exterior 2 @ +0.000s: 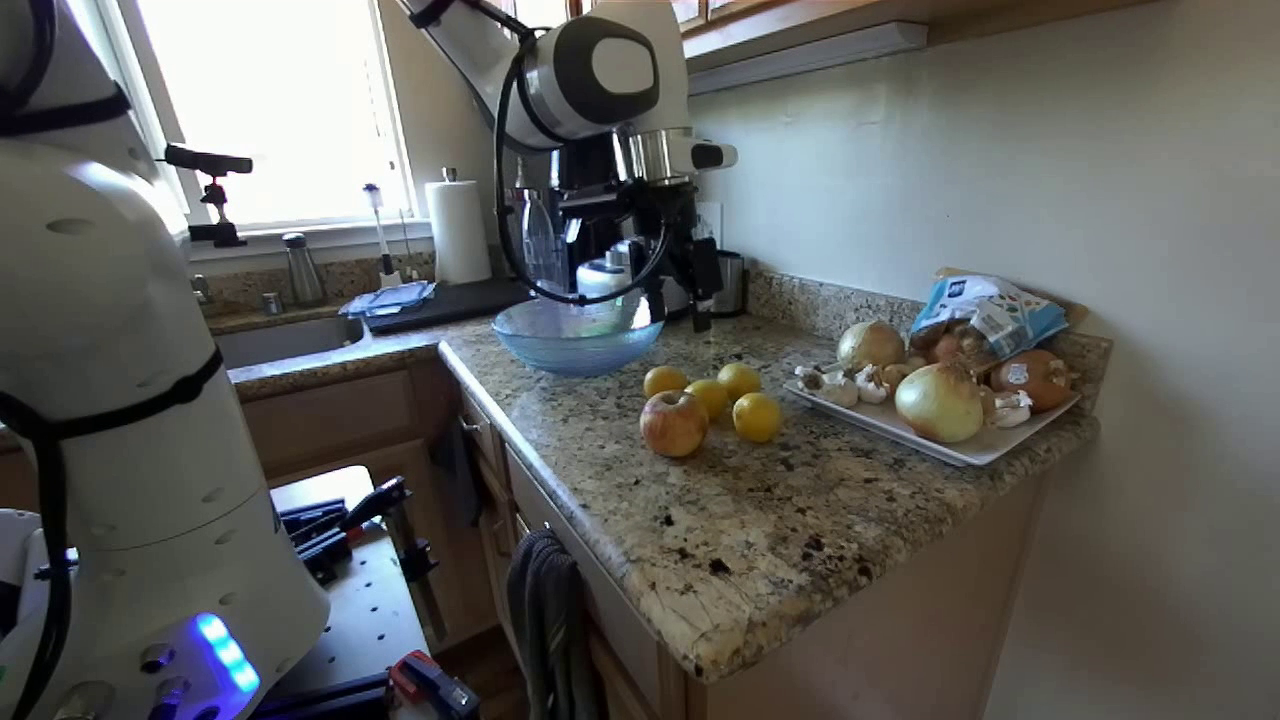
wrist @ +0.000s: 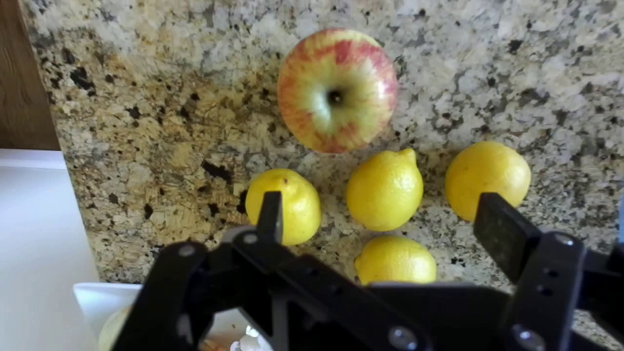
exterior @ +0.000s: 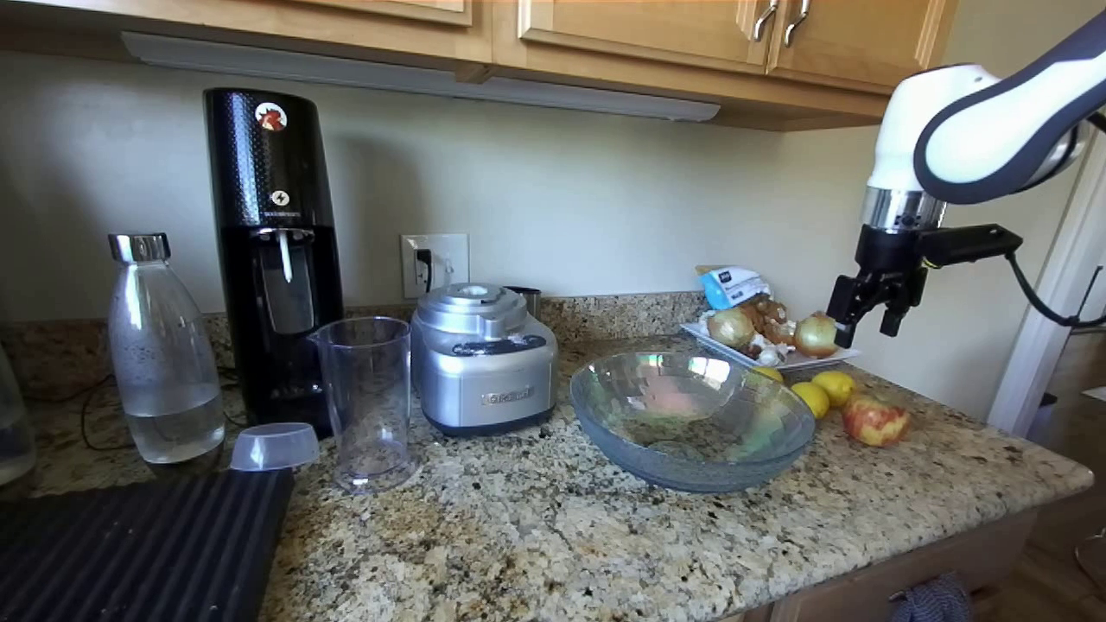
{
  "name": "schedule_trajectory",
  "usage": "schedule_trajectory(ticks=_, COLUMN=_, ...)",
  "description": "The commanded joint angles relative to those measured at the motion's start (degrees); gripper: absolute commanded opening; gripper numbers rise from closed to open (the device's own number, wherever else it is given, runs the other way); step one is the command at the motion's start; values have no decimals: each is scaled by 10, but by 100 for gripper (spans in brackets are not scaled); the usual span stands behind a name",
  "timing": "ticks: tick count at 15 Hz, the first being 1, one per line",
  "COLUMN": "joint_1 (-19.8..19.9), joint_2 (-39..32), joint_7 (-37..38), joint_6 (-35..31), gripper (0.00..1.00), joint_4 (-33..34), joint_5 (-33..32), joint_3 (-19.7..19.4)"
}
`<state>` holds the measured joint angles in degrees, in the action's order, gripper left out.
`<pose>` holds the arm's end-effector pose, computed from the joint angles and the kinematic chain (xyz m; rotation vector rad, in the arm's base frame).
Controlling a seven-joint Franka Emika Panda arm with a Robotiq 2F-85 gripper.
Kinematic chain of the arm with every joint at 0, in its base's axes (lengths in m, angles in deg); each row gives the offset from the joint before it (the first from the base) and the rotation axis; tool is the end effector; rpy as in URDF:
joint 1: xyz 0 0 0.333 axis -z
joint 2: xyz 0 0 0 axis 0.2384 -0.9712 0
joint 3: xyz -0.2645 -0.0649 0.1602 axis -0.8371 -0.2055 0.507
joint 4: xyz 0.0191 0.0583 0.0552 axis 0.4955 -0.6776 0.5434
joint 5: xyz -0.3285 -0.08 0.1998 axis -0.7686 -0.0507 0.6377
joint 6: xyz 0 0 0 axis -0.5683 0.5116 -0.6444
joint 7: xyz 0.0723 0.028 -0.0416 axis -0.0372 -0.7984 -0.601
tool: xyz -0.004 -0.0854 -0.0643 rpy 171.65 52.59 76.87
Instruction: Take the lemons and apple out of the glass bowl and place them on the countertop
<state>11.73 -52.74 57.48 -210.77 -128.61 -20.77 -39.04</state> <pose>0.4744 0.0171 0.3498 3.0412 -0.0404 0.1489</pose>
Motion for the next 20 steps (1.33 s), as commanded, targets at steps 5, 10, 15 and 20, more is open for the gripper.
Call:
schedule_trajectory(ticks=5, joint_1=6, joint_2=48, joint_7=-2, joint_6=39, gripper=100, joint_4=0, joint_5=13, joint_3=24)
schedule_trajectory(ticks=10, joint_1=6, joint_2=49, joint_7=-2, joint_6=40, gripper=100, joint_4=0, joint_5=13, joint_3=24)
schedule_trajectory(ticks=15, joint_1=6, joint_2=49, joint_7=-2, joint_6=40, gripper=100, joint_4=0, joint_5=13, joint_3=25)
schedule_trajectory(ticks=20, joint_1=6, joint_2=49, joint_7=-2, joint_6=40, gripper=100, joint_4=0, joint_5=13, joint_3=25)
